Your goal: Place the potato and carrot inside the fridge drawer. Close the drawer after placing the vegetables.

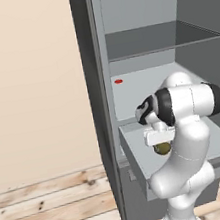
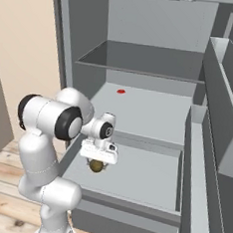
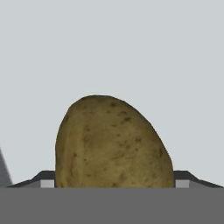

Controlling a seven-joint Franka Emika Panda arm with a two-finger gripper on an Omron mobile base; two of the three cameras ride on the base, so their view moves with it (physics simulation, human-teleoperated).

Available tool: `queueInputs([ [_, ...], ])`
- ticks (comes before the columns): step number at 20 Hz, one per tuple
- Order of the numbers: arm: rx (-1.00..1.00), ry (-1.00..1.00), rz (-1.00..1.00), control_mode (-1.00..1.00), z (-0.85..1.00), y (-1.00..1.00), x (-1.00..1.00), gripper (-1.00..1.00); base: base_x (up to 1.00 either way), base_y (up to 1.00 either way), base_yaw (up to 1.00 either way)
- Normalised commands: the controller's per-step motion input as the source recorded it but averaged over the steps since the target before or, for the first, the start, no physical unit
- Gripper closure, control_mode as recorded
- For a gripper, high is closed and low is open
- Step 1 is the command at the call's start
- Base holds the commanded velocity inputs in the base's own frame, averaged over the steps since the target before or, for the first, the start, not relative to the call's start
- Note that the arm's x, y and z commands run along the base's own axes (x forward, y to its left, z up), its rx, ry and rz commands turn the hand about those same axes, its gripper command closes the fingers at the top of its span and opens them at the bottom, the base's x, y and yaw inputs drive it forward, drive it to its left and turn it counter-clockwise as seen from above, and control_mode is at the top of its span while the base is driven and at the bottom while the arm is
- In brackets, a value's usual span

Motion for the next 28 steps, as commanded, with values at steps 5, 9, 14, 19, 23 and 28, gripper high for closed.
queueInputs([
  [5,0.0,-0.16,0.0,-1.0,-0.52,0.01,-0.29,1.0,0.0,0.0,0.0],
  [9,0.0,-0.17,0.0,-1.0,-0.64,0.01,-0.23,-1.0,0.0,0.0,0.0],
  [14,0.0,-0.07,0.0,-1.0,-0.14,0.01,0.0,-1.0,0.0,0.0,0.0],
  [19,0.0,-0.04,-0.01,-1.0,0.28,0.0,-0.02,-1.0,0.0,0.0,0.0],
  [23,-0.02,-0.1,0.0,-1.0,0.84,0.0,-0.13,-1.0,0.0,0.0,0.0],
  [28,-0.09,-0.21,0.0,-1.0,0.95,0.0,-0.22,-1.0,0.0,0.0,0.0],
])
